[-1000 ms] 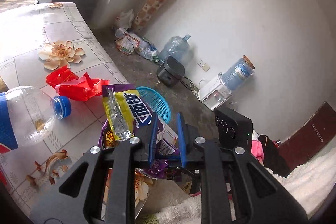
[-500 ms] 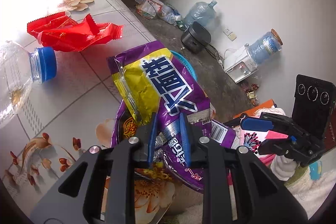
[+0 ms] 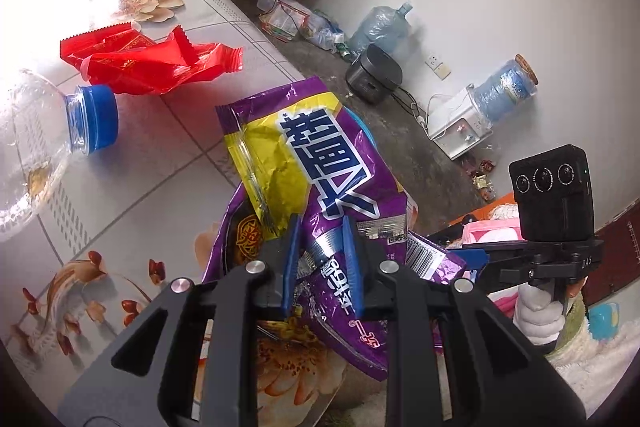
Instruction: Collect trash
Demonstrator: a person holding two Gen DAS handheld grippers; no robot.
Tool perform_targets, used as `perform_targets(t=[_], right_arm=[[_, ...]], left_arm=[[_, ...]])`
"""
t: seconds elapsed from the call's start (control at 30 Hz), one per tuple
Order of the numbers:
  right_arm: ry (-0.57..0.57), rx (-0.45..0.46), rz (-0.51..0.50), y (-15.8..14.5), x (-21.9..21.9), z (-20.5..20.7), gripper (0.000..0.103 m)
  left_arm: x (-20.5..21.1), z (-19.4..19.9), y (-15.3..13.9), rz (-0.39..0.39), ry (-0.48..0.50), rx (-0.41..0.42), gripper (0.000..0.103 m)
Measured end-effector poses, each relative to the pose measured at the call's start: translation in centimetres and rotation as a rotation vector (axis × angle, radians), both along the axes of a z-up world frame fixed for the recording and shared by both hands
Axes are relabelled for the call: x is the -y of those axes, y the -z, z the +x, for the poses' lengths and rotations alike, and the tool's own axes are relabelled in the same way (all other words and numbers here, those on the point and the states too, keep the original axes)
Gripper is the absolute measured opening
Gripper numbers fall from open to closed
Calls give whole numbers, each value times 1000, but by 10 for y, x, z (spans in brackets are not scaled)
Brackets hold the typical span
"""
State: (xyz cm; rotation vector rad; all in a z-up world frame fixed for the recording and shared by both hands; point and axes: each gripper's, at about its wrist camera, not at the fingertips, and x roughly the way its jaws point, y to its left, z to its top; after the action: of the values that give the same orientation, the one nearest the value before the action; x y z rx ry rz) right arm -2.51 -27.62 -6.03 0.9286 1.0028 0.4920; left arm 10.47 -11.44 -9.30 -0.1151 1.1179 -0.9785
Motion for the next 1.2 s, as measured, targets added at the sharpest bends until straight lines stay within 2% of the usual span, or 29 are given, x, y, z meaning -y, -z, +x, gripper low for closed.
perform_targets(t=[0.07,0.2,0.37,0.53,0.67,0.77,0.97,1.2], right_arm=[[-2,26,-10,-8,1,-2,49],[29,19,-148,-13,1,7,49],[7,75,-257,-23,-6,30,49],[-75,42,-255,-9,-15,58,50],[-134,27,-157,0,-13,70,53],[-182,20,-131,2,-9,72,53],[-301,40,-218,-7,-17,65,53],[-382,67,-297,-13,-34,66,54]], left_arm=[[-1,0,1,-9,-3,-5,20],[-5,1,1,-13,-1,-5,20],[-7,0,-1,-9,4,6,20],[-8,-4,-2,-13,8,22,20],[-13,-6,-3,-19,1,31,20],[-15,-6,-2,-39,1,18,20],[-21,2,5,-87,-13,-57,20],[-23,10,12,-138,-28,-152,20]])
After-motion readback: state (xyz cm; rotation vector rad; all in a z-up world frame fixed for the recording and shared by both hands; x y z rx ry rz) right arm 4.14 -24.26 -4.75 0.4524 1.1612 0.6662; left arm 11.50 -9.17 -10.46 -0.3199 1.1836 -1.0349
